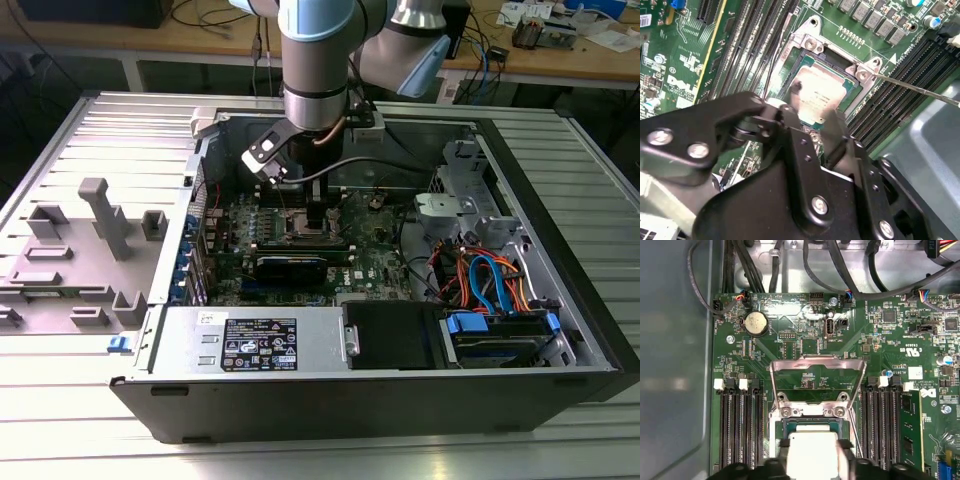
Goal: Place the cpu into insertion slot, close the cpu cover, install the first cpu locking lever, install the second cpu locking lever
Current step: 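Place the cpu into insertion slot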
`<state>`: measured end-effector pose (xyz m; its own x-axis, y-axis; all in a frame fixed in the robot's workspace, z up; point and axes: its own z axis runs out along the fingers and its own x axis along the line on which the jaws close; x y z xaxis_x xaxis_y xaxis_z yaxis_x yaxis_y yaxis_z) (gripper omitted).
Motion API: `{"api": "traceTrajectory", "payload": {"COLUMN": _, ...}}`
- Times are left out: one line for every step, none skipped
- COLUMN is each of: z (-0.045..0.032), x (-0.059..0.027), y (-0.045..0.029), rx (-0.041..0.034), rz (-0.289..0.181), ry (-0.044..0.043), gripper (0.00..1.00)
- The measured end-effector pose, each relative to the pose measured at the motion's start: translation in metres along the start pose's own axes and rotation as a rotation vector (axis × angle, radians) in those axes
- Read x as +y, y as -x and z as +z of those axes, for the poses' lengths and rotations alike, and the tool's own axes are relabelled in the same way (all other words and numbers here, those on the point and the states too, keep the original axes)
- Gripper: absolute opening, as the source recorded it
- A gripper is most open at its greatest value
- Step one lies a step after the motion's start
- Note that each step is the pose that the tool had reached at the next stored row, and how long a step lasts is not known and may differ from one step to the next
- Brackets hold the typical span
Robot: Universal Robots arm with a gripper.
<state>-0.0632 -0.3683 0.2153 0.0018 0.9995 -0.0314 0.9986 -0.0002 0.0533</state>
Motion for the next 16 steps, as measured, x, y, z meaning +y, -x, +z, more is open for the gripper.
{"api": "traceTrajectory", "payload": {"z": 0.0, "x": 0.0, "y": 0.0, "rx": -0.0001, "rz": 0.0, "ry": -0.0001, "gripper": 0.42}}
{"api": "traceTrajectory", "payload": {"z": -0.0001, "x": 0.0, "y": 0.0, "rx": -0.0002, "rz": 0.0, "ry": -0.0001, "gripper": 0.42}}
{"api": "traceTrajectory", "payload": {"z": -0.0001, "x": 0.0001, "y": 0.0, "rx": -0.0002, "rz": 0.0, "ry": -0.0002, "gripper": 0.29}}
{"api": "traceTrajectory", "payload": {"z": -0.0001, "x": 0.0001, "y": 0.0, "rx": -0.0002, "rz": 0.0, "ry": -0.0002, "gripper": 0.18}}
{"api": "traceTrajectory", "payload": {"z": -0.0001, "x": 0.0001, "y": 0.0, "rx": -0.0002, "rz": 0.0, "ry": -0.0002, "gripper": 0.11}}
{"api": "traceTrajectory", "payload": {"z": -0.0001, "x": 0.0001, "y": 0.0, "rx": -0.0002, "rz": 0.0, "ry": -0.0002, "gripper": 0.11}}
{"api": "traceTrajectory", "payload": {"z": -0.0001, "x": 0.0001, "y": 0.0, "rx": -0.0002, "rz": 0.0, "ry": -0.0002, "gripper": 0.11}}
{"api": "traceTrajectory", "payload": {"z": 0.0, "x": 0.0001, "y": 0.0, "rx": -0.0001, "rz": 0.0, "ry": -0.0002, "gripper": 0.11}}
{"api": "traceTrajectory", "payload": {"z": 0.0, "x": 0.0002, "y": 0.0, "rx": -0.0002, "rz": 0.0, "ry": -0.0002, "gripper": 0.11}}
{"api": "traceTrajectory", "payload": {"z": 0.0, "x": 0.0001, "y": 0.0001, "rx": -0.0002, "rz": 0.0, "ry": -0.0002, "gripper": 0.11}}
{"api": "traceTrajectory", "payload": {"z": 0.0, "x": -0.0001, "y": 0.0001, "rx": -0.0002, "rz": 0.0, "ry": -0.0002, "gripper": 0.11}}
{"api": "traceTrajectory", "payload": {"z": 0.0001, "x": -0.0002, "y": 0.0001, "rx": -0.0002, "rz": 0.0, "ry": -0.0002, "gripper": 0.11}}
{"api": "traceTrajectory", "payload": {"z": 0.0001, "x": -0.0002, "y": 0.0001, "rx": -0.0002, "rz": 0.0, "ry": -0.0001, "gripper": 0.11}}
{"api": "traceTrajectory", "payload": {"z": 0.0, "x": -0.0002, "y": 0.0001, "rx": -0.0002, "rz": 0.0, "ry": -0.0002, "gripper": 0.11}}
{"api": "traceTrajectory", "payload": {"z": 0.0001, "x": -0.0002, "y": 0.0001, "rx": -0.0002, "rz": 0.0, "ry": -0.0002, "gripper": 0.11}}
{"api": "traceTrajectory", "payload": {"z": 0.0, "x": -0.0002, "y": 0.0001, "rx": -0.0002, "rz": 0.0, "ry": -0.0002, "gripper": 0.11}}
